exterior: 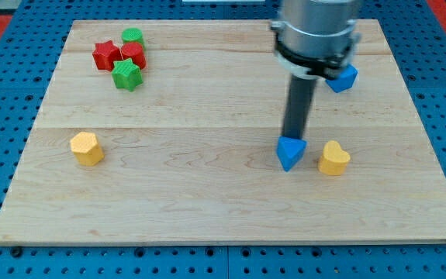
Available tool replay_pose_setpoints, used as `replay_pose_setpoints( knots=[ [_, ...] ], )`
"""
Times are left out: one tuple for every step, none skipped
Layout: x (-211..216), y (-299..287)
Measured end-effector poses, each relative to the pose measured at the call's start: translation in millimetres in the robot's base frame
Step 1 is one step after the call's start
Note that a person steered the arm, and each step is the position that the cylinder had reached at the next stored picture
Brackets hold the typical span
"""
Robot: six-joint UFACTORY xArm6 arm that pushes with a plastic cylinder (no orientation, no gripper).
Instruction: Push the blue cube top of the yellow heart
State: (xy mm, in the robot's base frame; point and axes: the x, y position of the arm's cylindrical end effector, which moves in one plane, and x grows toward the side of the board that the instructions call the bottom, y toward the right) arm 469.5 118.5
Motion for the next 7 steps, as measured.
replay_pose_setpoints(
  knots=[
    [-27,21],
    [-36,98],
    [-57,152],
    [-125,138],
    [-151,78],
    [-146,11],
    [-93,18]
  ],
)
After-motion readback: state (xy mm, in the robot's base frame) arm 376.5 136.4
